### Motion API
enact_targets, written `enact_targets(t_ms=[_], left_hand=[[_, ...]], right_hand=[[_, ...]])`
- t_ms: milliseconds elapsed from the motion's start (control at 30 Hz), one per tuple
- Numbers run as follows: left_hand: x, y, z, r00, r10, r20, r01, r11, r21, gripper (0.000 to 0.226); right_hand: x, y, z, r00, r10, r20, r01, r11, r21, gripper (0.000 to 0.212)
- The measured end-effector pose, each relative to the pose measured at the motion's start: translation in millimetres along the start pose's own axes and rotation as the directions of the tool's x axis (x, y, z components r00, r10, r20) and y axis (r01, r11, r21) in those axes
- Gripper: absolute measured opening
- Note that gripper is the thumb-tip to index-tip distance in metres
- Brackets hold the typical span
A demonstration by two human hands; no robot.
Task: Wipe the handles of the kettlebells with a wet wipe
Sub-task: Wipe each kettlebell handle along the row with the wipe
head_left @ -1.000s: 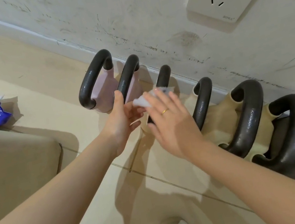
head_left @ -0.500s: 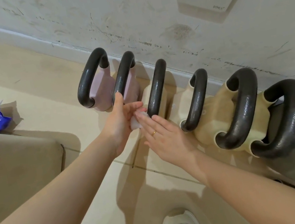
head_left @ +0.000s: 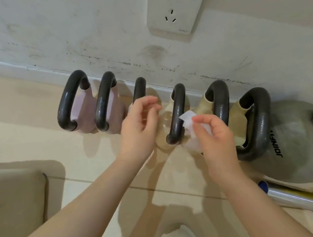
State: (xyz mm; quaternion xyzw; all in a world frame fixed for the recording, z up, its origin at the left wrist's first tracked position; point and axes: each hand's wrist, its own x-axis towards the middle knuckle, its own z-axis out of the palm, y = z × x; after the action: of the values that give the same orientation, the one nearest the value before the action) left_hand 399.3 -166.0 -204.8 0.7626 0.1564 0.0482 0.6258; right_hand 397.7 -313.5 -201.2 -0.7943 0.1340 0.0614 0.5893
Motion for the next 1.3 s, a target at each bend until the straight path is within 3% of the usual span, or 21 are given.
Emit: enact_targets(t_ms=[100, 233, 333, 400, 500, 600, 667, 800, 1000, 1167, 1300], left_hand=[[1.8, -5.3, 30.8, 0.984, -0.114, 0.135, 0.100, 0.989, 0.107, 0.037], [11.0, -13.5, 49.1, 0.940, -0.310, 0.143, 0.293, 0.948, 0.129, 0.035], [15.1, -14.9, 49.6, 0.931, -0.334, 0.146, 0.323, 0.942, 0.092, 0.034], [17.2, -16.2, 46.6, 0.932, -0.322, 0.164, 0.308, 0.945, 0.110, 0.032], [22.3, -14.7, 42.1, 0.931, -0.308, 0.195, 0.280, 0.947, 0.157, 0.028], [27.0, -11.6, 41.7, 0.922, -0.323, 0.216, 0.288, 0.941, 0.179, 0.020], [29.5, -9.0, 42.0, 0.908, -0.352, 0.227, 0.324, 0.934, 0.151, 0.010], [36.9, -2.3, 39.4, 0.856, -0.455, 0.245, 0.442, 0.891, 0.109, 0.006], [42.5, 4.7, 37.0, 0.817, -0.507, 0.276, 0.498, 0.861, 0.108, 0.010], [39.7, 7.7, 39.3, 0.783, -0.556, 0.278, 0.568, 0.822, 0.043, 0.013], [36.5, 7.5, 40.7, 0.765, -0.588, 0.262, 0.625, 0.777, -0.080, 0.009]], right_hand=[[0.5, 1.7, -3.7, 0.997, -0.027, -0.070, 0.018, 0.992, -0.125, 0.036], [10.4, 2.2, 8.8, 0.997, -0.060, 0.054, 0.076, 0.920, -0.385, 0.051], [25.9, 5.3, 20.4, 1.000, -0.016, 0.022, 0.024, 0.910, -0.414, 0.057], [30.4, 8.8, 30.3, 1.000, 0.020, -0.016, -0.024, 0.951, -0.309, 0.042], [31.5, 16.6, 44.0, 0.979, 0.195, -0.060, -0.193, 0.981, 0.035, 0.019], [28.9, 11.9, 42.2, 0.948, 0.318, 0.007, -0.301, 0.891, 0.339, 0.018], [20.0, 10.3, 37.8, 0.939, 0.330, 0.097, -0.337, 0.827, 0.449, 0.022], [-1.1, 16.7, 36.2, 0.966, 0.225, 0.128, -0.257, 0.888, 0.382, 0.041], [33.9, 16.1, 42.9, 0.988, 0.148, -0.040, -0.135, 0.962, 0.236, 0.040], [12.2, 25.6, 48.6, 0.992, 0.116, -0.040, -0.104, 0.969, 0.222, 0.037], [43.0, 13.5, 55.2, 1.000, 0.026, 0.005, -0.026, 0.998, -0.052, 0.046]])
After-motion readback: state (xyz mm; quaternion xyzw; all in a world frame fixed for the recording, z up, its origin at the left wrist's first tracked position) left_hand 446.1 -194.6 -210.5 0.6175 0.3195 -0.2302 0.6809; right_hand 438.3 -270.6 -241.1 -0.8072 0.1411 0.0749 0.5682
